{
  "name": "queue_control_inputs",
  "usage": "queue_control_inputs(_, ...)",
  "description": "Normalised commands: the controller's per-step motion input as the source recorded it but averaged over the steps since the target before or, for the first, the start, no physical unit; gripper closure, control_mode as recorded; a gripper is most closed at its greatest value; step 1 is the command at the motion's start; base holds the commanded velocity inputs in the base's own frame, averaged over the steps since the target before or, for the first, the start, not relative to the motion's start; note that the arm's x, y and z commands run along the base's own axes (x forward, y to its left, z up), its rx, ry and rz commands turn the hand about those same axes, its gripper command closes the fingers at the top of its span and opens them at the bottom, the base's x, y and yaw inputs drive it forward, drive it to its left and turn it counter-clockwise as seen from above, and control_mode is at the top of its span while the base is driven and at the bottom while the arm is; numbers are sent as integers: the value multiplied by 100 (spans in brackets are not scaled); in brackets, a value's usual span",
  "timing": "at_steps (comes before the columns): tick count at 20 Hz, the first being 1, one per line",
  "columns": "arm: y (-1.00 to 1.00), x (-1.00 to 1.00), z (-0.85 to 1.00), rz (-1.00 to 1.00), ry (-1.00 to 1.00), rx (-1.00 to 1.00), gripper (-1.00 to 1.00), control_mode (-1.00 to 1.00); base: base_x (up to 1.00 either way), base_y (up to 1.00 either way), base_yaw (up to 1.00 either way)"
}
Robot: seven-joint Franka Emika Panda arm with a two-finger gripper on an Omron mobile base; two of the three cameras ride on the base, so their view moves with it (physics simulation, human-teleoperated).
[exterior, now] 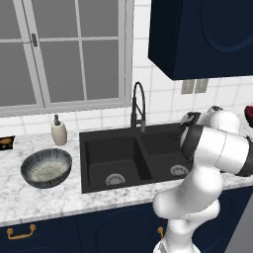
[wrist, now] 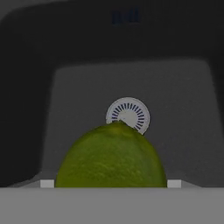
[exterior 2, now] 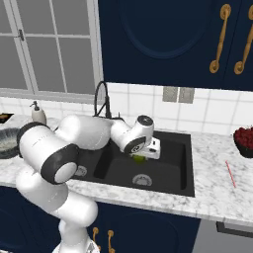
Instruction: Pick the lime from the sink and place it in the bowl. Then pick the bowl and place it in the microwave. Then close the microwave door and press the start button.
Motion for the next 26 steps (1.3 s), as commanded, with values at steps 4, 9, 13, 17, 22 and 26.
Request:
queue_control_inputs(4,61,-57,100,0,0,0,100,-100,0,0,0)
queue_control_inputs(9,84,-68,93,0,0,0,100,-100,0,0,0)
queue_control_inputs(13,100,-59,69,0,0,-1,100,-100,0,0,0)
queue_control_inputs(17,100,-50,45,0,0,0,100,-100,0,0,0)
queue_control_inputs(22,100,-9,22,0,8,-1,100,-100,0,0,0)
queue_control_inputs(26,100,7,18,0,11,-3,100,-100,0,0,0)
